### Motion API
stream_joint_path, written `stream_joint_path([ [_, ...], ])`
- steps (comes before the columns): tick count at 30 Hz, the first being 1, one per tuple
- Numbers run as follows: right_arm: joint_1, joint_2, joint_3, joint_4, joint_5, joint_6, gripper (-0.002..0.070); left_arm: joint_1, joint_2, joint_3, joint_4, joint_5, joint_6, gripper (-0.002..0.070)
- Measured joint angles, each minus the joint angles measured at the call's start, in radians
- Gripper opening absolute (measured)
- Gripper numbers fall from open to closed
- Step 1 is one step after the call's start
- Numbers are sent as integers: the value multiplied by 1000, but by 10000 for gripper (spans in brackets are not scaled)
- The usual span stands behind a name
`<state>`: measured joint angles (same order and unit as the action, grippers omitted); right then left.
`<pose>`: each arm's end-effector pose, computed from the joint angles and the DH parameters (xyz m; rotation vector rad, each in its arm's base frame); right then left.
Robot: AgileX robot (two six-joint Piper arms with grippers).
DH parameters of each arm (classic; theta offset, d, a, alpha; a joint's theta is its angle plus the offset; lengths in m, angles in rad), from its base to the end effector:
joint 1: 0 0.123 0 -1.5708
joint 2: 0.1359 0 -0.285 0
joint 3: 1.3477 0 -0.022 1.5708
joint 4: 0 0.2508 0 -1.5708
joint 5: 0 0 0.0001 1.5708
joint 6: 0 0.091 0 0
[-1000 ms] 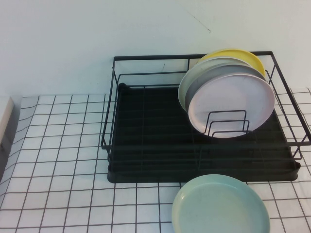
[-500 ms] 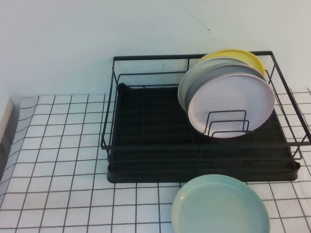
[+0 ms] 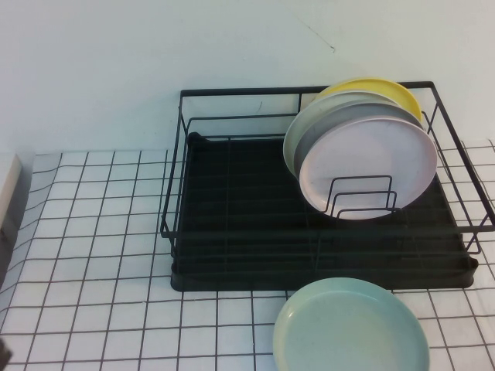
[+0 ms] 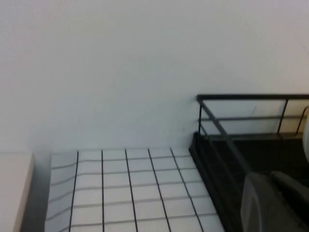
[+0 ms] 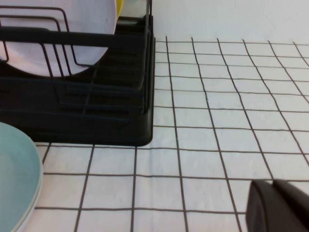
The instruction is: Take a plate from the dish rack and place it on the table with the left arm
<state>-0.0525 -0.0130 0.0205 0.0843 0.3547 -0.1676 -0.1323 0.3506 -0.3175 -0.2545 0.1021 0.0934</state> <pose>0.0530 -0.0001 0.1751 -0.0537 1.8443 -0.0716 0.0871 -0.0140 0.2876 -0.0024 1.6211 -0.2462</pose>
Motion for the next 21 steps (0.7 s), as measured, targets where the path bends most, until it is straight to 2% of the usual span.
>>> stream_joint_path([
  [6, 0, 0, 0, 0, 0, 0, -3, 0, 213, -37, 0, 23, 18, -3],
  [13, 0, 0, 0, 0, 0, 0, -3, 0, 456, -263, -3, 134, 147, -3],
  [18, 0, 0, 0, 0, 0, 0, -3, -11, 640, -421, -85, 146, 300, -3],
  [21, 0, 0, 0, 0, 0, 0, -3, -73, 759, -521, -144, 137, 436, -3],
])
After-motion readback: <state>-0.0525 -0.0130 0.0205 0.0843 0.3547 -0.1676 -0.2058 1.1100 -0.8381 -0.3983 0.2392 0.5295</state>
